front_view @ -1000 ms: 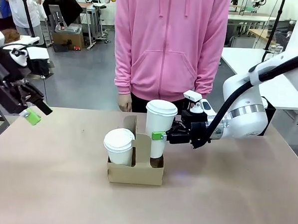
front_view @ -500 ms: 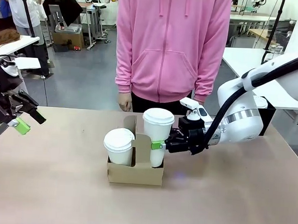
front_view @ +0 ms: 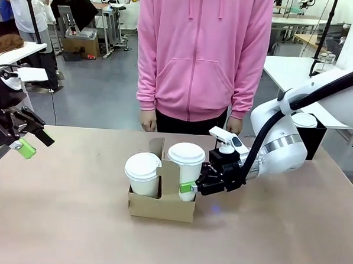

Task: Pour a drink into a cup and package it in a carrier.
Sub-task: Insert the held 600 ml Paper Cup into the Cup Carrier.

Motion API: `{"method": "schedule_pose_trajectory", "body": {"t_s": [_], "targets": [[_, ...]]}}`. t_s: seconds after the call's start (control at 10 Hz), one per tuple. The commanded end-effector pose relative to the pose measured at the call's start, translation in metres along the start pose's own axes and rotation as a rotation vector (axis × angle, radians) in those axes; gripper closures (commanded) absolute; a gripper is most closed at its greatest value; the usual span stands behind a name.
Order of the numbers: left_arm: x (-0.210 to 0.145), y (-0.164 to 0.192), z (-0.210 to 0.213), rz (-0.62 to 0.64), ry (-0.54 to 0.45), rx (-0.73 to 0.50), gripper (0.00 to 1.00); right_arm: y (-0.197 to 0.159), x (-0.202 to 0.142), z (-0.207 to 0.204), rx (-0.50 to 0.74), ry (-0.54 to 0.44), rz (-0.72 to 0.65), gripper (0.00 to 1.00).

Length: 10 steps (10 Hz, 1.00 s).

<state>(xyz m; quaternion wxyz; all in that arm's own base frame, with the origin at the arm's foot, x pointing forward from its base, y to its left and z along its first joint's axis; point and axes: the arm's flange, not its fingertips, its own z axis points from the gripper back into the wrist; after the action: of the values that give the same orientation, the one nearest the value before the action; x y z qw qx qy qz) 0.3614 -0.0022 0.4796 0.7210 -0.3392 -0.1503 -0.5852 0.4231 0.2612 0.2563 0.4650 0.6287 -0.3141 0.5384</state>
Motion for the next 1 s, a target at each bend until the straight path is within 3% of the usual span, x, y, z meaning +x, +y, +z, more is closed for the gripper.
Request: {"method": "schedule_pose_trajectory", "body": {"t_s": [0.0, 0.4, 0.5, 0.9], "targets": [[-0.001, 0.000, 0.000, -0.007, 0.004, -0.005, 0.00, -0.012, -0.009, 0.005, 0.018, 0.041, 0.045, 0.20], [-0.001, 0.000, 0.000, -0.007, 0.004, -0.005, 0.00, -0.017, -0.019, 0.010, 0.024, 0.078, 0.066, 0.20], [-0.001, 0.000, 0.000, -0.007, 0.004, -0.005, 0.00, -0.016, -0.019, 0.011, 0.023, 0.079, 0.068, 0.00], [-0.001, 0.000, 0.000, -0.007, 0.004, -0.005, 0.00, -0.003, -0.005, 0.019, 0.005, 0.116, 0.072, 0.00]]}}
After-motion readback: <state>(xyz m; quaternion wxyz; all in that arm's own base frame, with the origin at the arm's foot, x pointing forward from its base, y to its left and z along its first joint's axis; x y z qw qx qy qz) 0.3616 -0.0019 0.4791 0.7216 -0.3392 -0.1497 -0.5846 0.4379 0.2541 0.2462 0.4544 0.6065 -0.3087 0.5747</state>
